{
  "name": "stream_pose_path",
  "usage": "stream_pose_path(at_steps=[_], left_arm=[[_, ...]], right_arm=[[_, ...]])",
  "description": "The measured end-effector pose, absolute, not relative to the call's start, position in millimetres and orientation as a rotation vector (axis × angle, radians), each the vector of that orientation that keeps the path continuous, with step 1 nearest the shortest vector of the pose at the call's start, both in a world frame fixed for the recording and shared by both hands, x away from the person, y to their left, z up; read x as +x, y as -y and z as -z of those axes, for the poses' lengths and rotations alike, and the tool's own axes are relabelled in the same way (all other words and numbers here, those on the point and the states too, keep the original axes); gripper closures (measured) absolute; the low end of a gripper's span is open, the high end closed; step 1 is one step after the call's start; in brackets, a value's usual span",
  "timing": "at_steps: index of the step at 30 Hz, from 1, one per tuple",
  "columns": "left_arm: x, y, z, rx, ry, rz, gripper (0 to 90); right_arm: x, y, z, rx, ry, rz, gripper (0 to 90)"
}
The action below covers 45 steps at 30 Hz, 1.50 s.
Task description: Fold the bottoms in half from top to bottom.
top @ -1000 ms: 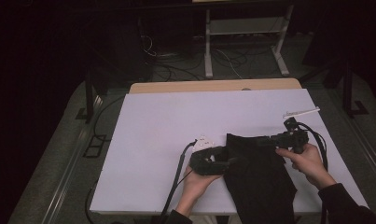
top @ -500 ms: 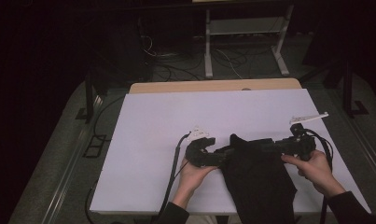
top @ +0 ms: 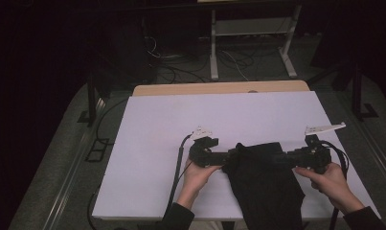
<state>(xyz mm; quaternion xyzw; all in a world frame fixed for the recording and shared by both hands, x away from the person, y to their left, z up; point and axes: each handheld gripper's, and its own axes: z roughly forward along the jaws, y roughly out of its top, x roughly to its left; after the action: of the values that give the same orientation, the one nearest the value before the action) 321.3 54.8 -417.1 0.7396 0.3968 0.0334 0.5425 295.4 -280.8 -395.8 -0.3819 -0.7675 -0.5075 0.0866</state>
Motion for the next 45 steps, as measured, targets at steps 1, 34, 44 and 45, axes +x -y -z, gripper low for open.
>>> stream_pose_path(at_steps=[1,34,44,45], left_arm=[[323,-55,418,1.751,-0.948,-0.08,12.4],[326,-45,421,1.806,-0.959,-0.09,12.6],[326,-43,423,1.807,-0.956,-0.084,12.6],[326,-43,423,1.81,-0.956,-0.085,12.7]], right_arm=[[291,281,397,-1.124,2.276,1.513,81.5],[256,287,428,-1.103,2.24,1.423,80.8],[253,287,438,-1.088,2.233,1.316,79.3],[253,287,438,-1.085,2.239,1.301,78.7]])
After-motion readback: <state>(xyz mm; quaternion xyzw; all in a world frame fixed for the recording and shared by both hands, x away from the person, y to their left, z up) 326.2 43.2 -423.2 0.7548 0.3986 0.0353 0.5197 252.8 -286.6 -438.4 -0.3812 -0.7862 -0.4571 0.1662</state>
